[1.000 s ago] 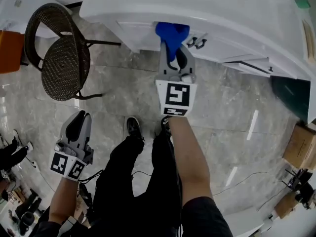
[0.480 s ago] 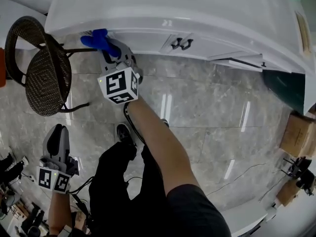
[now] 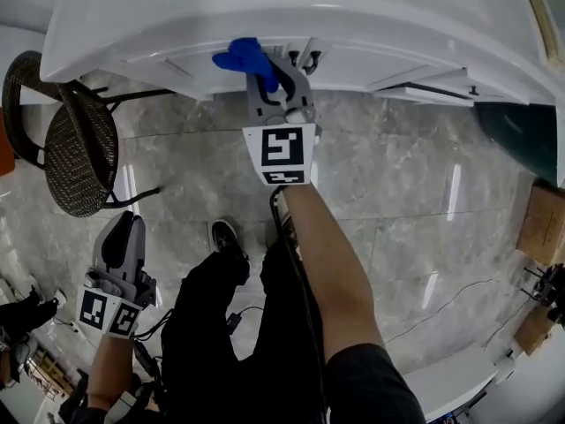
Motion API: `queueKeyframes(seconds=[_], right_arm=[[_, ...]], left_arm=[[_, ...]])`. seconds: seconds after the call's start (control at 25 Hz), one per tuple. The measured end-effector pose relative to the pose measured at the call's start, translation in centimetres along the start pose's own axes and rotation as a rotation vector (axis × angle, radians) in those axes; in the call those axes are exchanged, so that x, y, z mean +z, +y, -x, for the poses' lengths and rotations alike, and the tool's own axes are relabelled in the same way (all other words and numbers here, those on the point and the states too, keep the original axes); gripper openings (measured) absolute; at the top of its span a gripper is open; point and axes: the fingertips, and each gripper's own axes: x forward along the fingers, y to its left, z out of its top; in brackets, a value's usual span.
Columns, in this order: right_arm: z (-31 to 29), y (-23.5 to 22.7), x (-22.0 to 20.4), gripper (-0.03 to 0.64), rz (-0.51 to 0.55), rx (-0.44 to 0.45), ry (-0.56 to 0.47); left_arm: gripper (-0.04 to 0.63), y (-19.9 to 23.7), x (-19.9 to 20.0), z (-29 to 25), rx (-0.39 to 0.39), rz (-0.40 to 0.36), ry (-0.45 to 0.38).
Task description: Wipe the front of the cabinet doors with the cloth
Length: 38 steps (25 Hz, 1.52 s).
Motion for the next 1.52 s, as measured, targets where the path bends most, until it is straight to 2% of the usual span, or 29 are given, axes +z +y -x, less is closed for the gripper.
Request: queueKeyframes(seconds=[0.4,0.68,0.76,0.84,0.96,1.08,1.36,1.52], right_arm=[[7.8,-15.8,-1.6,0.055,0.004,-0.205,-0.029],[16.0,-30.3,-3.7,0.055,-0.054,-0.485,0.014],[18.4,-32.9,-3.9,0.055,-0.069,-0.566,0.021],[19.7,-33.7,-4.0,0.055,-0.065,-0.61,0.032],[18.4,-31.8,-5.0,0.055,-0.061,-0.593,0.073],[14.1,-26.9,-5.2,0.055,-0.049,-0.491,0.084],[6.3,-11.0,-0.1,0.055,-0.046,-0.258,-0.016],[1.8,-0.1,1.2,0.055,-0.001,-0.091,-0.008]], left_arm=[[0.067,-6.2,-0.5,-4.5,-0.085,-0.072,0.041],[0.067,-9.9,-0.8,-5.3,-0.115,-0.095,0.065],[0.067,-10.4,-0.9,-5.3,-0.11,-0.083,0.067],[0.067,-10.7,-1.0,-5.2,-0.109,-0.069,0.068],[0.067,-10.6,-1.4,-4.7,-0.114,-0.057,0.074],[0.067,-9.6,-1.7,-3.7,-0.099,-0.038,0.073],[0.067,-4.4,-2.1,-1.2,-0.052,0.015,0.055],[0.067,-1.3,-2.6,0.5,-0.028,0.049,0.047]])
